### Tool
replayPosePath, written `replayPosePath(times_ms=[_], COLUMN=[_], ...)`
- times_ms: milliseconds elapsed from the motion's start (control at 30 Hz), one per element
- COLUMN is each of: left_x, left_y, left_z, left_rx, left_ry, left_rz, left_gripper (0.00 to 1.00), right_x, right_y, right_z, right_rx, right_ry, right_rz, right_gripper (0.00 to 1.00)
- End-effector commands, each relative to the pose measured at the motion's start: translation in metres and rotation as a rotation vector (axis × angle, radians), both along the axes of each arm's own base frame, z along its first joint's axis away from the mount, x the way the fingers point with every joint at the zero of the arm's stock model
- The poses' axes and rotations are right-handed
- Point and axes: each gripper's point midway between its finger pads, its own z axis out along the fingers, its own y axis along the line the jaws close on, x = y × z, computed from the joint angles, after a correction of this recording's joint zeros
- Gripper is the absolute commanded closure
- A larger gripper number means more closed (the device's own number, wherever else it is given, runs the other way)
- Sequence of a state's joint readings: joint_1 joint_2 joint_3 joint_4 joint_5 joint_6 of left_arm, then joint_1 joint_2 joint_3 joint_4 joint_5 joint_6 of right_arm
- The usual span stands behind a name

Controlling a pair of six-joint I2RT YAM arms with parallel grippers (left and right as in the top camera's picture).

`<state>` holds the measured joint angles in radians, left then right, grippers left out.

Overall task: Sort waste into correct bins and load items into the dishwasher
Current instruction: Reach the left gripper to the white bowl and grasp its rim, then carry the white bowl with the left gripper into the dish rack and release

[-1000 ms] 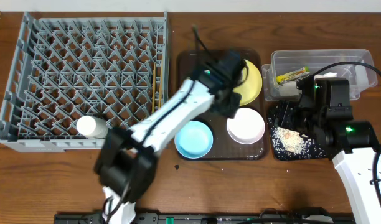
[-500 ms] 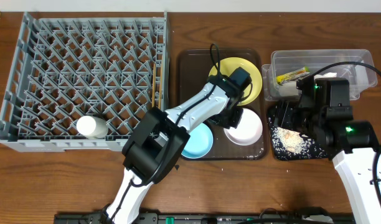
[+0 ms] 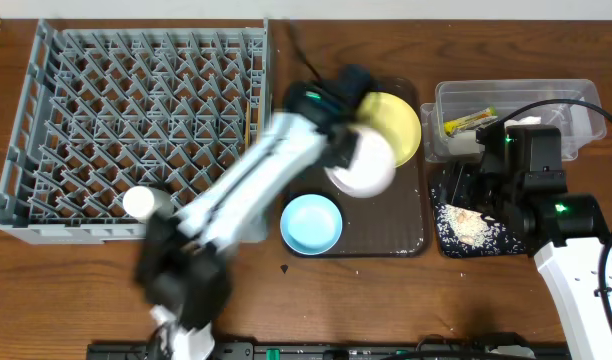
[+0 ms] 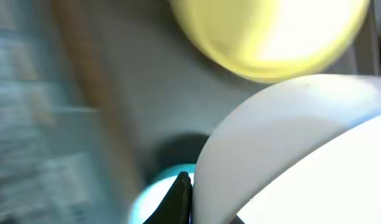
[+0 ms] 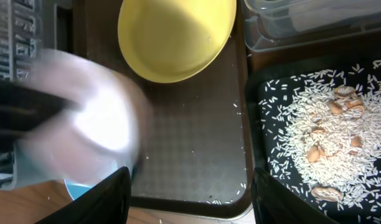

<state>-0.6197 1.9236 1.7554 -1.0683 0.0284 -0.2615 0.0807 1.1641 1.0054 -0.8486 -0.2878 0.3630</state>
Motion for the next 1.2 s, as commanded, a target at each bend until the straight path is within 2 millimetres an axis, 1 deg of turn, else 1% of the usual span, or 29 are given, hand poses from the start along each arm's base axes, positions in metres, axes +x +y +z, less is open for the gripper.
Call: replayPosePath(times_ms=[0,67,133,200,267,333,400,433,567,733,900,1000,1167], left_x=[0.031,0.031,0.03,0.029,0.028,0.028,0.029,0.031,0.041,0.054,0.06,0.061,0.065], left_y=[0.107,0.151,0.188,0.218,0.235,0.251,0.265,0.272,0.289,0.303,0.302,0.3,0.294], left_z=[0.094,0.12,0.139,0.152,0.154,0.149,0.137,0.127,0.104,0.089,0.06,0.05,0.042], left_rx=[0.321,0.497,0.673,0.841,0.928,0.999,1.048,1.065,1.11,1.23,1.265,1.274,1.236], left_ry=[-0.367,-0.453,-0.506,-0.536,-0.54,-0.524,-0.484,-0.456,-0.41,-0.395,-0.327,-0.305,-0.336], left_rz=[0.211,0.292,0.351,0.399,0.425,0.442,0.453,0.458,0.485,0.49,0.436,0.418,0.457], left_gripper=[0.93,0.93,0.93,0.92,0.92,0.93,0.93,0.93,0.92,0.92,0.93,0.93,0.92], right_x=[0.003,0.003,0.003,0.003,0.003,0.003,0.003,0.003,0.003,0.002,0.002,0.002,0.003], right_y=[0.001,0.001,0.001,0.0,0.001,0.001,0.001,0.001,0.001,0.0,0.0,0.001,0.0], right_z=[0.005,0.005,0.005,0.005,0.005,0.005,0.005,0.005,0.005,0.005,0.005,0.005,0.005], right_rx=[-0.011,-0.011,-0.011,-0.011,-0.01,-0.011,-0.011,-0.01,-0.01,-0.011,-0.011,-0.01,-0.011], right_ry=[-0.017,-0.019,-0.021,-0.022,-0.021,-0.02,-0.02,-0.021,-0.02,-0.017,-0.016,-0.016,-0.017], right_rz=[0.011,0.011,0.011,0.01,0.011,0.011,0.011,0.01,0.01,0.01,0.01,0.011,0.01], right_gripper=[0.4,0.39,0.39,0.39,0.39,0.39,0.4,0.39,0.4,0.4,0.4,0.4,0.4])
